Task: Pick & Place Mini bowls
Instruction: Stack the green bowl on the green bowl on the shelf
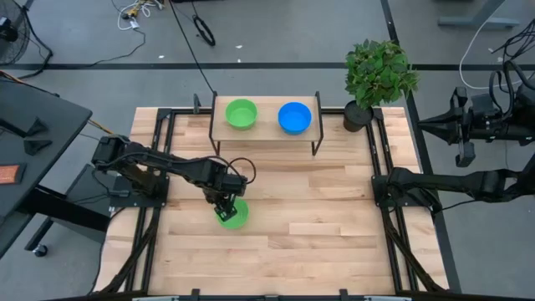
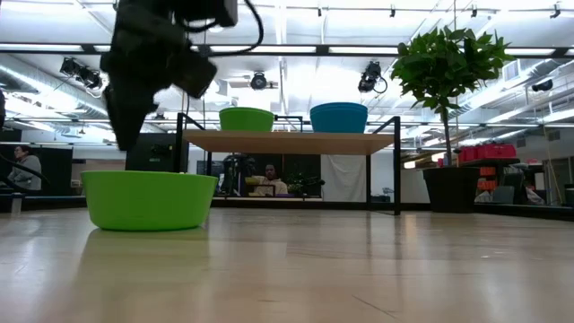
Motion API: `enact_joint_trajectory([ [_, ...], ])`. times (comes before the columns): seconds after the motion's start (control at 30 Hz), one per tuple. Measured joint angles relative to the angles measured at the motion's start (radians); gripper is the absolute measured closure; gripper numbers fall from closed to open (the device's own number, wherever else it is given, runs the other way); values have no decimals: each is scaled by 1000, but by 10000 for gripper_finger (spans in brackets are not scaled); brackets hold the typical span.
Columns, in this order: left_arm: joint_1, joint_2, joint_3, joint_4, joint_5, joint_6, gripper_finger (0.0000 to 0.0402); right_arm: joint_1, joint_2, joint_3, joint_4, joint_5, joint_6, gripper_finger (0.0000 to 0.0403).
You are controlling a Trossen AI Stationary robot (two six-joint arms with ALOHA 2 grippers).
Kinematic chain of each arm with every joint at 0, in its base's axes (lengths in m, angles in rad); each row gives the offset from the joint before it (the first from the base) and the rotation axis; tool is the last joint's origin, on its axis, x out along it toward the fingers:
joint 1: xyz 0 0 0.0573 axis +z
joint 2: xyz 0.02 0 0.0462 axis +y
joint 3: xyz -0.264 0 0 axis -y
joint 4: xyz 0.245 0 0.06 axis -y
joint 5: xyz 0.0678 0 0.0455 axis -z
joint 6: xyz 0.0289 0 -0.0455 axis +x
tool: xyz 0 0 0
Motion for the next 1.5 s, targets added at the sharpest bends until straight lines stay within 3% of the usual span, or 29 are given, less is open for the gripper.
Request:
enact_joint_trajectory([
  [0.3,0,-52,-141,65,37,-77,207,0,0,0,0,0,0,380],
  [0.77,51,-56,-159,141,50,-258,207,0,0,0,0,0,0,380],
  [1.33,91,-47,-201,169,53,-247,207,0,0,0,0,0,0,380],
  [1.5,91,-47,-208,175,50,-143,207,0,0,0,0,0,0,380],
])
